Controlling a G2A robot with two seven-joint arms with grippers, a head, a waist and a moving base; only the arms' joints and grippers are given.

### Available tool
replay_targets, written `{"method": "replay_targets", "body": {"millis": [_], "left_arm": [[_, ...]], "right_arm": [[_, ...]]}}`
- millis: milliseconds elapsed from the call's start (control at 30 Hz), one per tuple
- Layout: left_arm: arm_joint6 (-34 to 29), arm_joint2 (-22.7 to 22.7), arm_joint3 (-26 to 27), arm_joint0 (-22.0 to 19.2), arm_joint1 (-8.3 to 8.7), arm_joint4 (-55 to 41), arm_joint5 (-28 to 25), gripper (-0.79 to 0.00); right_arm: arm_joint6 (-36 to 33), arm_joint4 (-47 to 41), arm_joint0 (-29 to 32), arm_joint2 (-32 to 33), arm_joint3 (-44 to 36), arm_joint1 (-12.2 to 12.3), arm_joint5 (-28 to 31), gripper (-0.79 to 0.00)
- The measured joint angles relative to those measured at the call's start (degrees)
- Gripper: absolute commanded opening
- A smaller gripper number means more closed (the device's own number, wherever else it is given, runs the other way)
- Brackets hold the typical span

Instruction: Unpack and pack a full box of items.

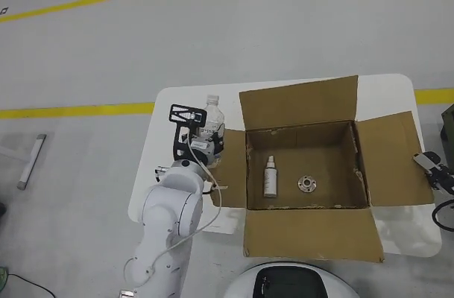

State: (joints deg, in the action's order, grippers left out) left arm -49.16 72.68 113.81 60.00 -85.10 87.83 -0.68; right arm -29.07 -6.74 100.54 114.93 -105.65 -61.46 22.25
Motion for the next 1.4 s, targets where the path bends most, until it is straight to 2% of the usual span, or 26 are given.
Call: {"method": "replay_targets", "body": {"millis": [167,400,567,767,1000,1400], "left_arm": [[-0.1,0.8,1.5,0.7,0.13,0.2,0.4,-0.785],[-1.0,6.9,6.6,2.3,0.79,1.9,1.1,-0.785],[-1.6,10.6,7.8,4.0,1.23,2.5,0.5,-0.785],[-2.5,12.5,4.2,6.5,1.74,5.9,-0.7,-0.785],[-2.4,12.5,-2.4,10.5,2.03,7.7,-0.7,-0.785],[-2.4,9.8,-10.1,11.7,2.03,8.1,-0.5,-0.785]], "right_arm": [[0.3,-0.2,0.3,-0.2,0.2,-0.1,0.2,-0.785],[0.2,-0.4,0.4,-0.4,0.3,-0.2,0.6,-0.785],[0.0,-0.2,0.3,-0.6,0.3,-0.3,0.7,-0.785],[-0.2,0.3,0.0,-1.1,0.2,-0.3,0.7,-0.785],[-0.3,0.6,0.1,-0.9,0.5,-0.4,0.9,-0.785],[-0.5,0.9,-0.1,-0.9,0.5,-0.4,0.7,-0.785]]}}
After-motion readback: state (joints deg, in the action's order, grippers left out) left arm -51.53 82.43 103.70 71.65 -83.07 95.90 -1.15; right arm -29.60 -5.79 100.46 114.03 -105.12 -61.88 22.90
